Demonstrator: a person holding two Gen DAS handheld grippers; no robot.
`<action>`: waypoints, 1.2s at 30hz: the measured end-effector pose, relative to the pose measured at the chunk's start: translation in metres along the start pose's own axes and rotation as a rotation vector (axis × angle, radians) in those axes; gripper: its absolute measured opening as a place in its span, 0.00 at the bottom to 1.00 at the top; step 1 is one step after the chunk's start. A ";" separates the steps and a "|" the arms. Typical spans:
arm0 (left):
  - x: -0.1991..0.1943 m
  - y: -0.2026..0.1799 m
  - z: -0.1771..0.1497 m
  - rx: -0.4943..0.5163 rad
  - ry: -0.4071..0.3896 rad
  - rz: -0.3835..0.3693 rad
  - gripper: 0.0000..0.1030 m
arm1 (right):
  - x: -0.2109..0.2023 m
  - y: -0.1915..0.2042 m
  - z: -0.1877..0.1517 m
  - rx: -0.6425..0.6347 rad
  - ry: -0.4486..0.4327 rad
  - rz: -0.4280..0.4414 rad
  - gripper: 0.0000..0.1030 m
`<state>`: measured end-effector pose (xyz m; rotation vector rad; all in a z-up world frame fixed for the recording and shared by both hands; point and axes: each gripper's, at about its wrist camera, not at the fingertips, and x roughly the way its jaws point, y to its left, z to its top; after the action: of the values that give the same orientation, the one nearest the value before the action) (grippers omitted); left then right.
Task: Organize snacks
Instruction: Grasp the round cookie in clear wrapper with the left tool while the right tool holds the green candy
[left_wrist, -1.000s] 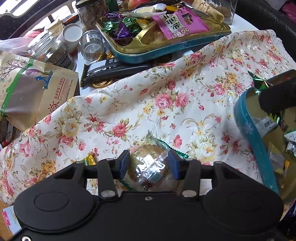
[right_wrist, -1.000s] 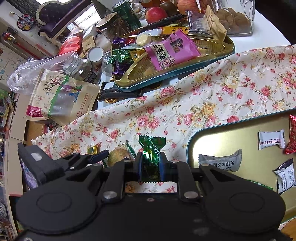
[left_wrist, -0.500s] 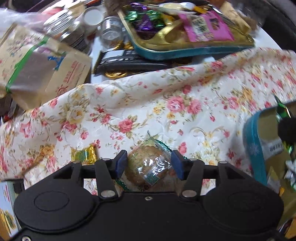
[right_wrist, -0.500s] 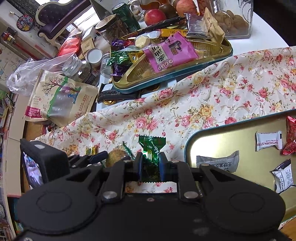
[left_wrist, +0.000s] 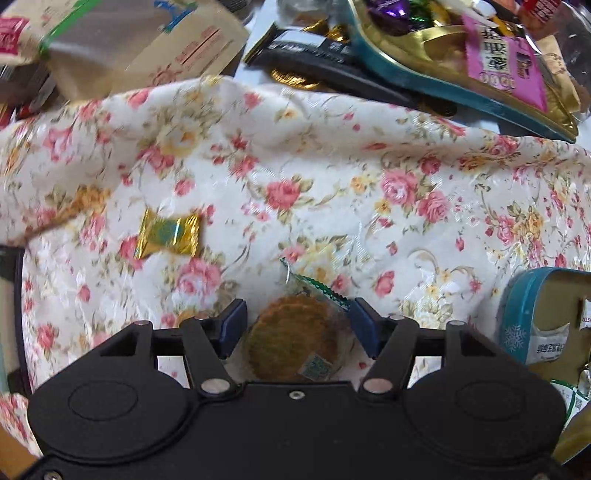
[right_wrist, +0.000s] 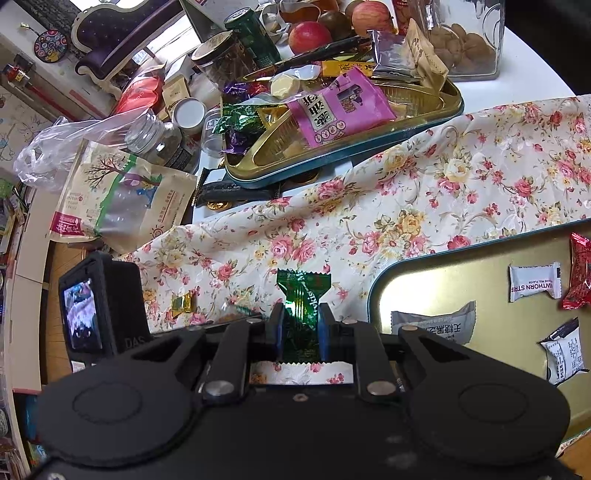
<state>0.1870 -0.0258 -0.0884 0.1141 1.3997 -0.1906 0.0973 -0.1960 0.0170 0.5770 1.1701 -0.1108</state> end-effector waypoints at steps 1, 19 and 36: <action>0.000 0.002 -0.002 -0.005 0.008 0.002 0.65 | 0.000 0.000 0.000 0.000 0.000 0.000 0.19; -0.083 -0.019 -0.043 0.203 -0.156 0.135 0.60 | -0.032 0.013 -0.017 -0.019 -0.073 0.052 0.19; -0.042 -0.002 -0.040 0.253 -0.120 0.024 0.60 | -0.026 -0.001 -0.023 -0.008 -0.042 0.011 0.19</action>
<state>0.1409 -0.0170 -0.0534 0.3235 1.2497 -0.3490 0.0672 -0.1908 0.0339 0.5711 1.1258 -0.1083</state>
